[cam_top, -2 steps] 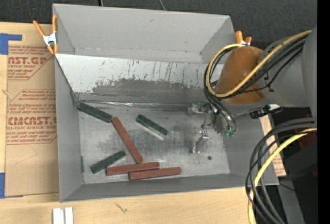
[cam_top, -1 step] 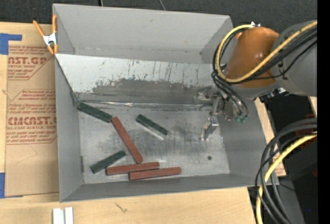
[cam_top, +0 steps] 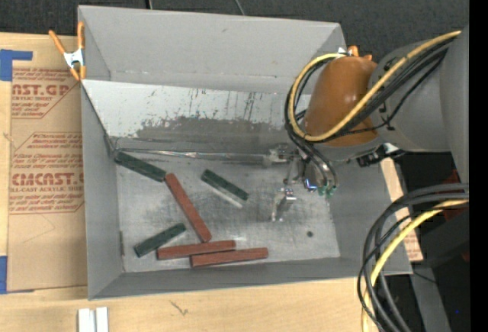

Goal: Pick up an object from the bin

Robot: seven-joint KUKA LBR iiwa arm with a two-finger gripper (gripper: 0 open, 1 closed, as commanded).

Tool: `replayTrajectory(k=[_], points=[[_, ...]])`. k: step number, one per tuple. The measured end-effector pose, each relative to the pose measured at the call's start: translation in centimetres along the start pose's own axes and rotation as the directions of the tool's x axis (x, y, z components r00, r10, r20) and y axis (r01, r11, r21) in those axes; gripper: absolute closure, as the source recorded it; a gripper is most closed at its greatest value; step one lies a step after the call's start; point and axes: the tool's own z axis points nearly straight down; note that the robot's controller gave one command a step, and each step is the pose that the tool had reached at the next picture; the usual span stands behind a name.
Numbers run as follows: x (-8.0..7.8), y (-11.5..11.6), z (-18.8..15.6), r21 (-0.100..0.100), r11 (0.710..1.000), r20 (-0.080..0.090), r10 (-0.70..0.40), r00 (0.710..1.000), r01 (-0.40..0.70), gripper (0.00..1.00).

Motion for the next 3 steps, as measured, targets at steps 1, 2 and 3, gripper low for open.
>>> replayTrajectory(k=[1,2,3], points=[[0.7,-0.3,1.8,0.002,0.996,0.005,0.093,0.996,-0.093,0.00],[-0.7,6.9,2.4,0.002,0.999,0.002,0.049,0.999,-0.049,1.00],[-0.7,6.9,2.4,0.002,0.999,0.002,0.049,0.999,-0.049,1.00]])
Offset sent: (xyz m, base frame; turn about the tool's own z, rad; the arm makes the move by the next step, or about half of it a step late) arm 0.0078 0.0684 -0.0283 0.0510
